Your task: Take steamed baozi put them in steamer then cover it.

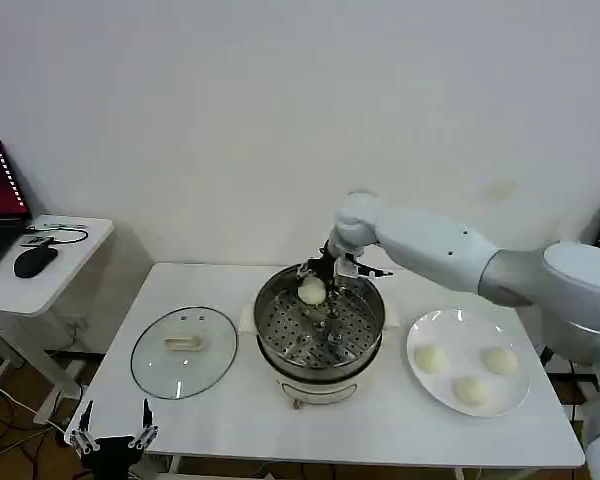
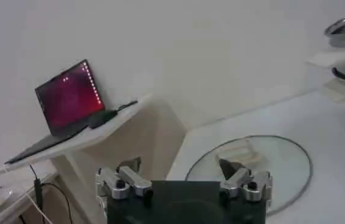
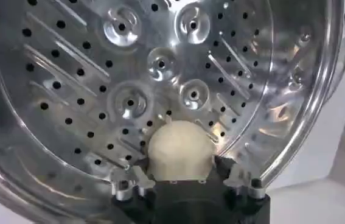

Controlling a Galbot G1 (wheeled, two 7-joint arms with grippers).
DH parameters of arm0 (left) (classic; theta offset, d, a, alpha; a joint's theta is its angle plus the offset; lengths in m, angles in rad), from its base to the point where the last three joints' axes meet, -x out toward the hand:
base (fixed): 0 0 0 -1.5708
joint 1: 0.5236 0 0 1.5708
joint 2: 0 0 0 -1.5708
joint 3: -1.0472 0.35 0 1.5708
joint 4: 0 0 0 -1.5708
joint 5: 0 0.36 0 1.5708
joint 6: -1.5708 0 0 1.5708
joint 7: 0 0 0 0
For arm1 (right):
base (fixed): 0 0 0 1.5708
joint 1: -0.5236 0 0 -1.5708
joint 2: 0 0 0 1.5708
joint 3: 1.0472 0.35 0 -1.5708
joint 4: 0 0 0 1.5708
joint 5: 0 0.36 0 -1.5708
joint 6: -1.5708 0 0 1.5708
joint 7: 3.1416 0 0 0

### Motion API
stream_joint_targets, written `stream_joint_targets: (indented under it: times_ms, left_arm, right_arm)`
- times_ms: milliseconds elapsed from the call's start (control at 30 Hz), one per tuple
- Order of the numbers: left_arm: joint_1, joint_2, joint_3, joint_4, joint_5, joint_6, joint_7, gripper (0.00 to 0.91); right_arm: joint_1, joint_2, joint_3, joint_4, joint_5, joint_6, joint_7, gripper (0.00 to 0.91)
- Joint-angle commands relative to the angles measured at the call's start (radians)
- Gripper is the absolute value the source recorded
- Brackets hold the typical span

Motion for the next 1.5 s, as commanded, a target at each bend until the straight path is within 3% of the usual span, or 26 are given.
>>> stream_joint_targets:
  times_ms: [33, 167, 233, 267, 300, 367, 667, 833, 933, 1133, 1233, 1500]
  left_arm:
    - [-0.004, -0.002, 0.01, 0.0, 0.004, 0.002, 0.002, 0.907]
    - [-0.005, -0.001, 0.021, -0.001, 0.009, 0.003, 0.003, 0.907]
    - [-0.006, 0.0, 0.027, -0.005, 0.011, 0.004, 0.004, 0.907]
    - [-0.008, 0.003, 0.032, -0.006, 0.011, 0.005, 0.005, 0.907]
    - [-0.009, 0.005, 0.035, -0.008, 0.011, 0.006, 0.005, 0.907]
    - [-0.014, 0.011, 0.044, -0.013, 0.013, 0.011, 0.01, 0.907]
    - [-0.032, 0.04, 0.071, -0.036, 0.032, 0.035, 0.092, 0.907]
    - [-0.038, 0.052, 0.081, -0.026, 0.041, 0.035, 0.1, 0.907]
    - [-0.038, 0.056, 0.085, -0.022, 0.044, 0.033, 0.099, 0.907]
    - [-0.04, 0.057, 0.088, -0.016, 0.05, 0.032, 0.1, 0.907]
    - [-0.043, 0.057, 0.091, -0.012, 0.056, 0.032, 0.1, 0.907]
    - [-0.046, 0.048, 0.09, -0.005, 0.063, 0.032, 0.099, 0.907]
  right_arm:
    - [0.091, -0.029, -0.037, 0.084, 0.139, -0.04, -0.013, 0.907]
    - [0.213, -0.125, -0.078, 0.22, 0.291, -0.146, -0.063, 0.907]
    - [0.29, -0.224, -0.117, 0.316, 0.351, -0.278, -0.075, 0.907]
    - [0.311, -0.278, -0.118, 0.343, 0.332, -0.347, -0.055, 0.907]
    - [0.316, -0.294, -0.118, 0.351, 0.327, -0.363, -0.055, 0.907]
    - [0.363, -0.383, -0.14, 0.396, 0.361, -0.476, -0.071, 0.907]
    - [0.353, -0.739, -0.178, 0.528, 0.391, -0.649, -0.164, 0.907]
    - [0.22, -0.859, -0.118, 0.576, 0.405, -0.71, -0.203, 0.907]
    - [0.117, -0.905, -0.058, 0.584, 0.416, -0.734, -0.2, 0.907]
    - [-0.19, -0.962, 0.182, 0.607, 0.439, -0.749, -0.198, 0.907]
    - [-0.357, -0.967, 0.31, 0.615, 0.417, -0.733, -0.222, 0.907]
    - [-0.412, -0.868, 0.293, 0.559, 0.409, -0.768, -0.243, 0.907]
